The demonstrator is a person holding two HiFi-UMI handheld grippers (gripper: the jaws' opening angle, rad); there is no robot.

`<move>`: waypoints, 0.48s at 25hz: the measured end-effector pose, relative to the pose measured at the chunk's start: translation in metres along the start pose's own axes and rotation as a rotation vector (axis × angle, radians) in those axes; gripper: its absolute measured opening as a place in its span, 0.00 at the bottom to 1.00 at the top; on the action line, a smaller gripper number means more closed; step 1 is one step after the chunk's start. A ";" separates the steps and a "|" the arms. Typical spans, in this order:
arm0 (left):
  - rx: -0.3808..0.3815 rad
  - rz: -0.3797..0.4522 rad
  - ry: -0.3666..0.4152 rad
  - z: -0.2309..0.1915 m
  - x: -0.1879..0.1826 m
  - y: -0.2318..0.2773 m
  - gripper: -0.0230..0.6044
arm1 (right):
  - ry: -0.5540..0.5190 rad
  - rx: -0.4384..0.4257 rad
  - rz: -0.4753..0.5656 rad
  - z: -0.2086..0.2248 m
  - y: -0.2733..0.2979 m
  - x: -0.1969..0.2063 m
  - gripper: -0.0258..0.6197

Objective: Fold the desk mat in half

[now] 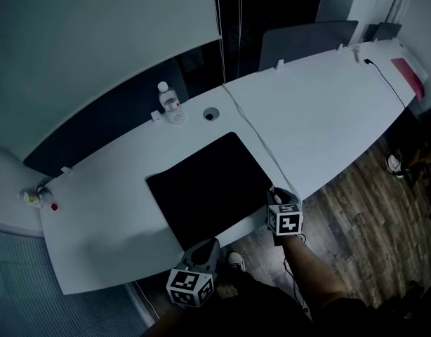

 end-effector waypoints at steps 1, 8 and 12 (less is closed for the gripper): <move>0.002 0.008 0.001 -0.002 -0.001 -0.003 0.05 | 0.004 0.009 0.011 -0.001 -0.003 -0.001 0.20; 0.035 0.022 0.014 -0.017 0.003 -0.039 0.04 | 0.030 0.052 0.071 -0.033 -0.039 0.004 0.19; 0.054 0.027 0.035 -0.026 0.005 -0.069 0.05 | 0.059 0.027 0.152 -0.067 -0.068 0.008 0.09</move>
Point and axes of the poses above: the fingertips, and each gripper's own axes: y forward along the fingers, z to its right, x out of its underside, the point moved 8 cm from there along -y, backward along the fingers, and after that the axes turned 1 degree about -x, right-handed, at the moved point
